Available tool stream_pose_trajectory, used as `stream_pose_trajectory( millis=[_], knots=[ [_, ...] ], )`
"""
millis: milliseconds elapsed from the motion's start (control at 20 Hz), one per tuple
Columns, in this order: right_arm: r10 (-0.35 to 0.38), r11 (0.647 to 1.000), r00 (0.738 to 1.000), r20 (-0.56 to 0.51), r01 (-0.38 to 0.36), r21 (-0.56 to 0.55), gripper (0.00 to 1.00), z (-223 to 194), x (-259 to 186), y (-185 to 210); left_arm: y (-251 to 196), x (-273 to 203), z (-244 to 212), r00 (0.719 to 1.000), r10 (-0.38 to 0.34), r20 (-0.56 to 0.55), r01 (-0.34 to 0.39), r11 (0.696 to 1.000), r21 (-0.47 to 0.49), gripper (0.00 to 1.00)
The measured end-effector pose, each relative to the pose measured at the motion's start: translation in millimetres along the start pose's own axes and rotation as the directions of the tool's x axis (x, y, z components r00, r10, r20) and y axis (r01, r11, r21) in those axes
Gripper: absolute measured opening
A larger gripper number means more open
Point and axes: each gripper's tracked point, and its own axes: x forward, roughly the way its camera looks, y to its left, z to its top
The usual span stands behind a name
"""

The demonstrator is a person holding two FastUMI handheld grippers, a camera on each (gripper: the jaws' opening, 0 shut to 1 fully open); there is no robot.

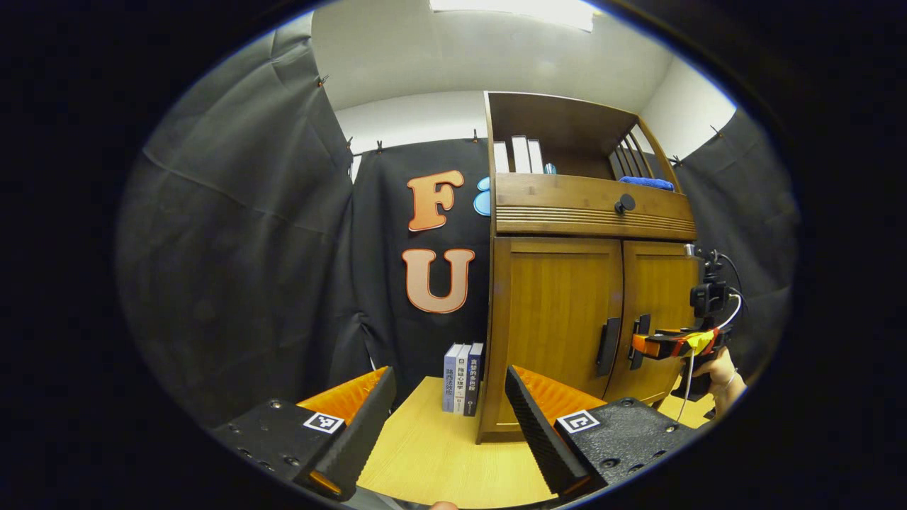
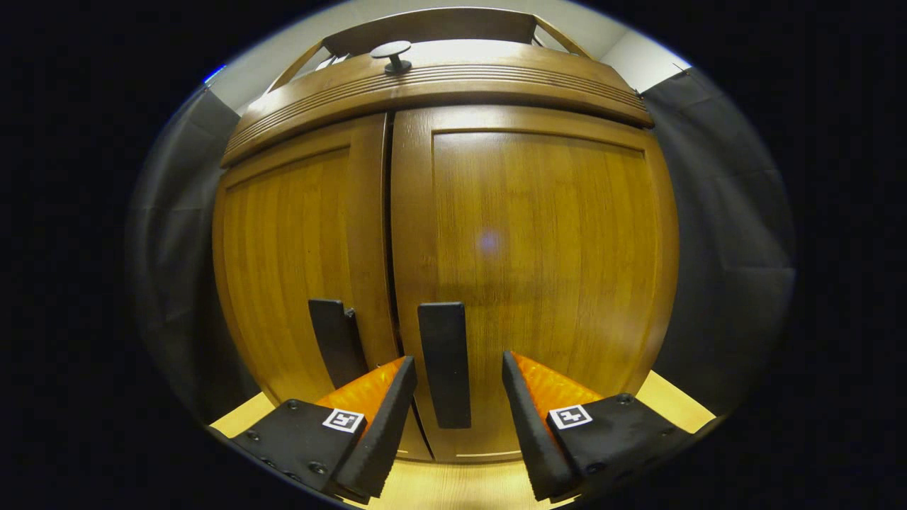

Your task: Open the right door of the double-door shoe cabinet with the right hand, and open the left door with the left hand.

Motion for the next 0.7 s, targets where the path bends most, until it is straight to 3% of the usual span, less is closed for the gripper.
stream_pose_trajectory(
  millis=[50, 100, 200, 250, 400, 500, 650, 700],
  knots=[
    [-0.004, 1.000, 1.000, -0.003, 0.004, 0.004, 0.84, -2, 2, 0, 0, 0, -1, 1.000, 0.000, 0.000, 0.000, 1.000, 0.004, 0.92],
    [-0.004, 1.000, 1.000, -0.007, 0.004, 0.007, 0.72, -3, 5, 1, 1, 0, -1, 1.000, 0.001, 0.001, -0.001, 1.000, 0.006, 0.92],
    [-0.005, 1.000, 1.000, -0.016, 0.005, 0.012, 0.82, -5, 8, 3, 2, 1, -2, 1.000, -0.003, -0.001, 0.003, 1.000, 0.006, 0.92],
    [-0.005, 1.000, 1.000, -0.020, 0.005, 0.012, 0.67, -8, 11, 5, 2, 1, -3, 1.000, -0.005, -0.003, 0.005, 1.000, 0.004, 0.92],
    [-0.004, 1.000, 1.000, -0.023, 0.005, 0.016, 0.68, -10, 16, 7, 3, 1, -8, 1.000, -0.011, -0.013, 0.011, 1.000, -0.004, 0.92],
    [-0.015, 1.000, 1.000, -0.027, 0.016, 0.022, 0.46, -11, 20, 6, 1, 2, -12, 1.000, -0.020, -0.025, 0.019, 1.000, -0.014, 0.92],
    [-0.004, 0.999, 0.999, -0.039, 0.006, 0.039, 0.51, -14, 18, 7, 3, 2, -16, 0.999, -0.014, -0.034, 0.014, 1.000, -0.018, 0.92],
    [-0.004, 0.999, 0.999, -0.047, 0.005, 0.034, 0.41, -15, 21, 5, 4, 2, -16, 0.999, -0.010, -0.035, 0.009, 1.000, -0.017, 0.94]
  ],
)
